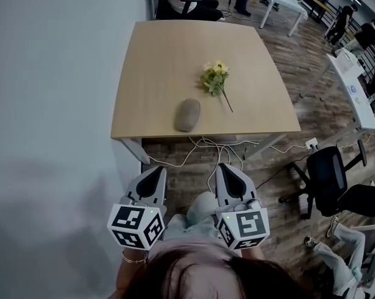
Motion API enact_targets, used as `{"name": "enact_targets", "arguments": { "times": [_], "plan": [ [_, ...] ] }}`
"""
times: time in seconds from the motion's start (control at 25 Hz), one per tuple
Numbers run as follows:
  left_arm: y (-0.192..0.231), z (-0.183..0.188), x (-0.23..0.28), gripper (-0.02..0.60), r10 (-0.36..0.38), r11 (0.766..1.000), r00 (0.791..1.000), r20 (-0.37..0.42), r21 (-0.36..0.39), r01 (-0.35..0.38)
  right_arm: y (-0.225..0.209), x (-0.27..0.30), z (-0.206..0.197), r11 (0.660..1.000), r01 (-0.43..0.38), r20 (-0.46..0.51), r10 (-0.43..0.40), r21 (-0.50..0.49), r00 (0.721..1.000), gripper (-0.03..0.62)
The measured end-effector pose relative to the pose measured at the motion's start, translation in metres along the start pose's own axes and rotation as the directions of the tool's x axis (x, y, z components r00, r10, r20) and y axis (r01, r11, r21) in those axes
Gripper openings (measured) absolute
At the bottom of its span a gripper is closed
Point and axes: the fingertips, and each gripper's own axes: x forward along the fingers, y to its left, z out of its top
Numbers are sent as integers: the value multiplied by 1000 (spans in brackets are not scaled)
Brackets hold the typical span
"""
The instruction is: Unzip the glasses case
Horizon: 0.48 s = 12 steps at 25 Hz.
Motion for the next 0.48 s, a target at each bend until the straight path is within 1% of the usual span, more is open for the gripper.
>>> {"name": "enact_targets", "arguments": {
  "times": [0.28,0.48],
  "plan": [
    [8,-3,22,-14,-17,1000,1000,-17,-14,17,-5,19,-4,1000,-6,-16,6,-10,1000,14],
    [14,-2,43,-14,-11,1000,999,-42,-11,11,-15,39,-5,1000,-22,-25,22,0,999,14]
  ]
}}
